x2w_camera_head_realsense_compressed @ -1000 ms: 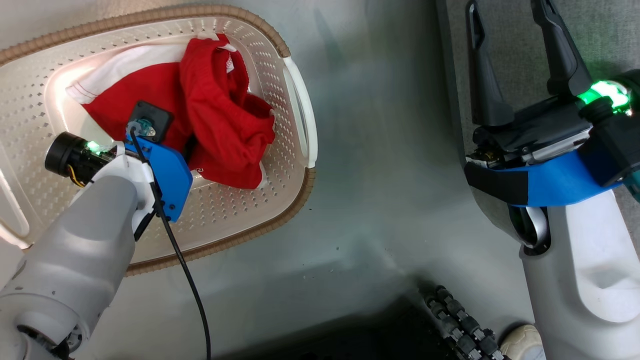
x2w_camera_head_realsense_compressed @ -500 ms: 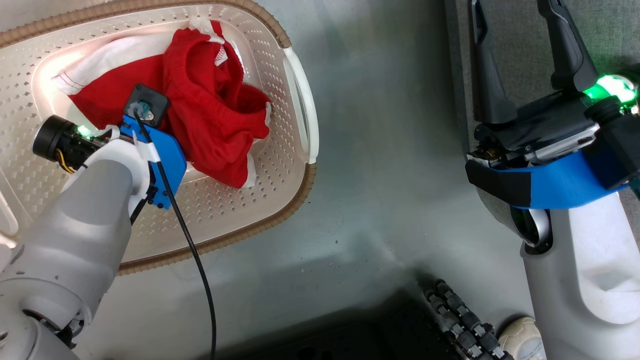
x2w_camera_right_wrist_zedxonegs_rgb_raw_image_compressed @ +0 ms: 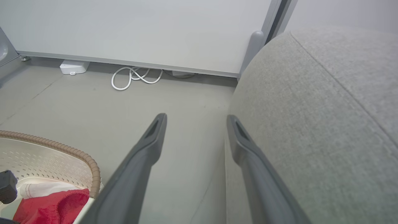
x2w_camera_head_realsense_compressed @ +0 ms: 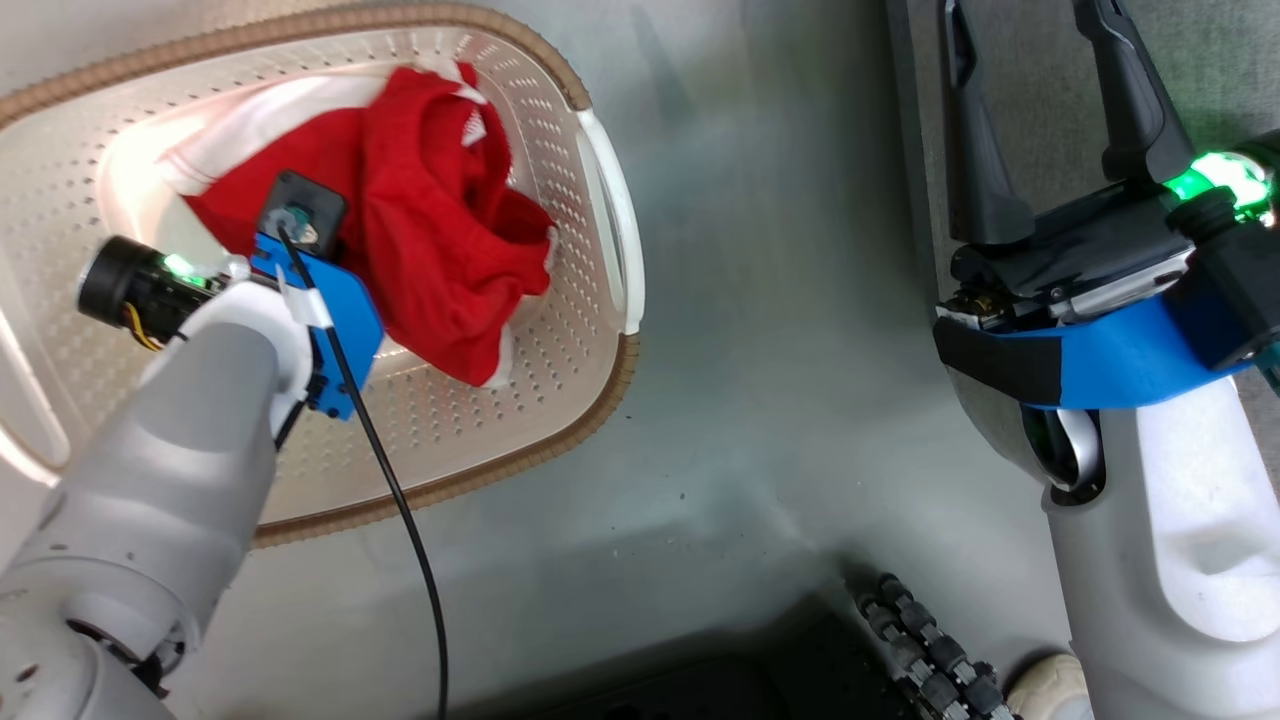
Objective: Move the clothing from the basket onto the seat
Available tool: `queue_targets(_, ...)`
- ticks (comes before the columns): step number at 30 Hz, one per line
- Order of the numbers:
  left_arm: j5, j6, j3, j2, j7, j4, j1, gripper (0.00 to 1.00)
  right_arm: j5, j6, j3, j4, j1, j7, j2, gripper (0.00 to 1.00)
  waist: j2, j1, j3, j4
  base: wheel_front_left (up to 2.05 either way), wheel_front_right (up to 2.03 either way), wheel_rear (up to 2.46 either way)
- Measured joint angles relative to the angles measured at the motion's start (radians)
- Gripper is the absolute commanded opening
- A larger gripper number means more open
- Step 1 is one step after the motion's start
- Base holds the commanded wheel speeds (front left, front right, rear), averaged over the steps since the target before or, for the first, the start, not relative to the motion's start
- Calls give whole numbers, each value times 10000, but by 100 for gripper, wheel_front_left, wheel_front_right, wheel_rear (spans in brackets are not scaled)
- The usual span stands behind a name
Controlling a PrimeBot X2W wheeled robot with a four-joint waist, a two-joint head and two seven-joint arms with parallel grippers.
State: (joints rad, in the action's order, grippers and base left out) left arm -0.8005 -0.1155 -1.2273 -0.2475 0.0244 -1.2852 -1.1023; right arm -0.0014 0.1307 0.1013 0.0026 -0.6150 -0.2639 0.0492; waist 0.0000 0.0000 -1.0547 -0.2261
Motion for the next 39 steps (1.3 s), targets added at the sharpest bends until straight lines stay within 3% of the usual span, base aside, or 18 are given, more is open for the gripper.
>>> queue_targets(15, 40, -104, -234, 989, 1346, 512, 848, 0, -92, 0, -217, 439, 283, 0, 100, 100, 0, 0, 1465, 671, 0, 0, 0)
queue_targets(27, 169, -142, -360, 1248, 2336, 1398, 1194, 0, -88, 0, -364, 834, 795, 0, 426, 100, 0, -1, 3069, 1330, 0, 0, 0)
queue_targets(31, 268, -127, 174, 1141, 2368, 2184, 1213, 0, -88, 0, -397, 961, 1043, 0, 479, 100, 0, -1, 3598, 1520, 0, 0, 0)
queue_targets(39, 1430, 407, 1824, 604, 2372, 4485, 1884, 0, -59, 0, -483, 1193, 1539, 0, 550, 100, 1, -1, 4708, 1774, 0, 0, 0)
